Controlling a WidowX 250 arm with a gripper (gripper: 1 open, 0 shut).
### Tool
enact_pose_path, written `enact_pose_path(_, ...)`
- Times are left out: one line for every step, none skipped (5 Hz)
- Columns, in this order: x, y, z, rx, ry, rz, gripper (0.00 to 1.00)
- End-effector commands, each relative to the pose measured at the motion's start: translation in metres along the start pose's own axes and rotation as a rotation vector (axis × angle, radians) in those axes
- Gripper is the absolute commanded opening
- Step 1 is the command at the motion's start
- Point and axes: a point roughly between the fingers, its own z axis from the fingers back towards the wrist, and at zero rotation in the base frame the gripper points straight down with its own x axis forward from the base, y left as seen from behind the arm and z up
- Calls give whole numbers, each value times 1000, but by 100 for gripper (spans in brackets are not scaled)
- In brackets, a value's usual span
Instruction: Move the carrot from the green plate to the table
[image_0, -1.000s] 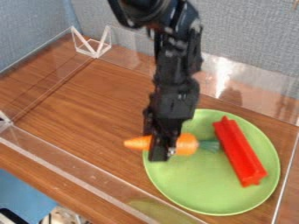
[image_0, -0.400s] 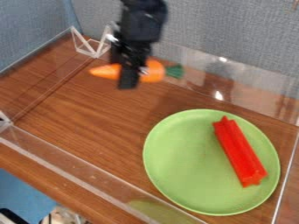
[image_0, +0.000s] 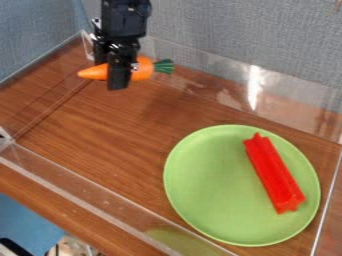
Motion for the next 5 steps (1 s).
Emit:
enact_pose_path(14, 11, 9, 24, -72, 1, 0)
enact_pose_path(19, 22, -3, -4, -94, 5, 0)
enact_pose_path(23, 40, -14, -20, -104, 8, 0)
enact_pose_path(24, 53, -25, -35, -116, 6, 0)
enact_pose_path(24, 69, -38, -51, -127, 24, 0)
